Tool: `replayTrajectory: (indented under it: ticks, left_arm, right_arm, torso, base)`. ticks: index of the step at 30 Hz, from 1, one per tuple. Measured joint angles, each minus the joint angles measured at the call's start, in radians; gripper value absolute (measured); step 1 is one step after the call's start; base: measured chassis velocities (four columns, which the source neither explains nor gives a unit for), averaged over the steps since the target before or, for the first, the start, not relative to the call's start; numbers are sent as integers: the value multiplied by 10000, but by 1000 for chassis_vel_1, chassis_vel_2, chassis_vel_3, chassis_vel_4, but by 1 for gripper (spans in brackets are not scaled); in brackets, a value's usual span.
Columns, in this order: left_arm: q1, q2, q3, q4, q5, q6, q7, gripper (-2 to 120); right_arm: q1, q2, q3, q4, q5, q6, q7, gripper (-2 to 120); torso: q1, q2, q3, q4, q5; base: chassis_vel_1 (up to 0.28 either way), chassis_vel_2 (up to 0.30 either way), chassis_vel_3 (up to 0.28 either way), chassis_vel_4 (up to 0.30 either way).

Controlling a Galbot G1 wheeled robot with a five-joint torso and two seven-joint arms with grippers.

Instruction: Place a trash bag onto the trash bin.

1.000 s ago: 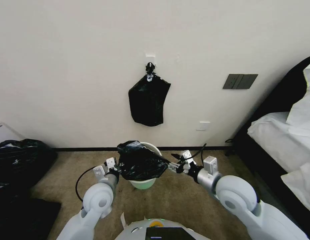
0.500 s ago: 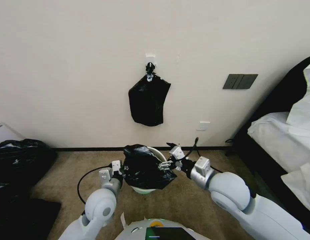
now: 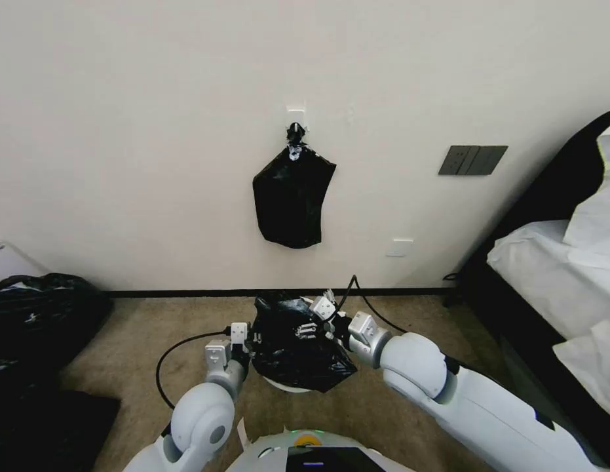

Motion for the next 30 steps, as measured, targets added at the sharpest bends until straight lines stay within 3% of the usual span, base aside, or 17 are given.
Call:
replayTrajectory:
  ticks: [20, 23, 30]
  left_arm:
    - [198, -96, 33, -69, 111, -26, 124, 3]
    - [332, -64, -19, -108, 271, -111, 378, 3]
    - [709, 51, -201, -126, 1220, -710, 1472, 3]
  right_arm:
    - [-373, -104, 79, 15, -367, 330, 150, 14]
    - [-392, -61, 184, 14, -104, 330, 232, 7]
    - [-160, 50, 504, -507, 591, 483, 434, 6]
  torso:
    - [0, 0, 0, -1, 0]
    - [0, 0, -1, -2, 1]
    - [0, 0, -1, 0, 1]
  base:
    - [0, 0, 0, 0]
    - [0, 0, 0, 0]
    - [0, 0, 0, 0]
